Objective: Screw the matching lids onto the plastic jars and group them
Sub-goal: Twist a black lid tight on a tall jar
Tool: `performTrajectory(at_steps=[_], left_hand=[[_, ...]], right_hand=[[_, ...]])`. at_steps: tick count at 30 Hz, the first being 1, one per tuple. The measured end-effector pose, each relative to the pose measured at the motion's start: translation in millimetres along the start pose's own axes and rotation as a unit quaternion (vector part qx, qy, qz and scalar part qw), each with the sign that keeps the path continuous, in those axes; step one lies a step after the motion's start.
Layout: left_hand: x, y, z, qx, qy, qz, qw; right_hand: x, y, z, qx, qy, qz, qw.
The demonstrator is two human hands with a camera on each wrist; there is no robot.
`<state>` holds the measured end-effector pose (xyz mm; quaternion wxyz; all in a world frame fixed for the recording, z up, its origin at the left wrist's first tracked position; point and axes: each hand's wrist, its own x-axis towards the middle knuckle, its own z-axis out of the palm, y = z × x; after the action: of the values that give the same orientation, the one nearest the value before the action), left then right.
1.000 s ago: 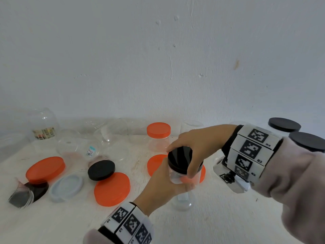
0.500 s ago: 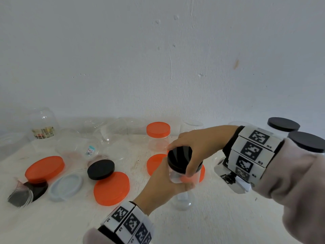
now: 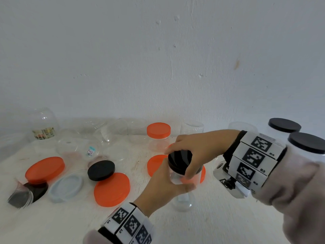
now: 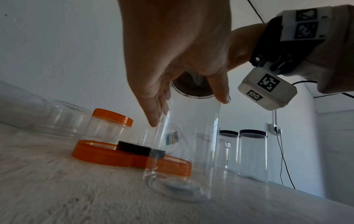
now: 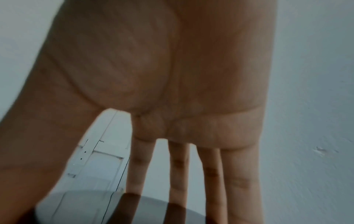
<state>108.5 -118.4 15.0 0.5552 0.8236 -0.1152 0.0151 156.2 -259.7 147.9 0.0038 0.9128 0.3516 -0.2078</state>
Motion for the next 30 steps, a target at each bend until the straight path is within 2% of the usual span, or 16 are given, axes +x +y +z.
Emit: performTrajectory(at_steps=[3, 8, 10, 14, 19, 25, 27, 30], left_hand=[[0.2, 0.5, -0.1, 0.000, -0.002, 0.000, 1.000], [-0.3, 0.6, 0.2, -0.007, -0.007, -0.001, 1.000], [-0.1, 0.7, 0.6, -0.004, -0.006, -0.004, 1.000], [0.1, 1.4, 0.6, 0.007, -0.003, -0.005, 1.000], [0.1, 2.0, 0.8, 0.009, 0.000, -0.002, 1.000], [-0.1, 1.2, 0.6, 0.003, -0.003, -0.002, 1.000], [0.2, 0.8, 0.9, 0.004, -0.004, -0.003, 1.000], [0.5, 0.8, 0.8, 0.009, -0.002, -0.006, 1.000]], right_hand=[[4.1, -0.1, 0.3, -0.009, 0.030, -0.005, 0.999], [10.3, -2.8, 11.6, -0.042, 0.077, 0.068, 0.994], [10.2, -2.1, 9.8, -0.030, 0.059, 0.071, 0.995], [3.5, -0.1, -2.6, 0.007, -0.021, 0.015, 1.000], [6.4, 3.3, -4.3, 0.011, 0.007, -0.014, 1.000], [12.4, 1.5, 6.8, -0.012, 0.049, 0.055, 0.997], [11.6, 1.8, 6.5, -0.008, 0.037, 0.058, 0.998], [6.8, 3.2, -1.4, -0.001, -0.017, 0.026, 1.000]])
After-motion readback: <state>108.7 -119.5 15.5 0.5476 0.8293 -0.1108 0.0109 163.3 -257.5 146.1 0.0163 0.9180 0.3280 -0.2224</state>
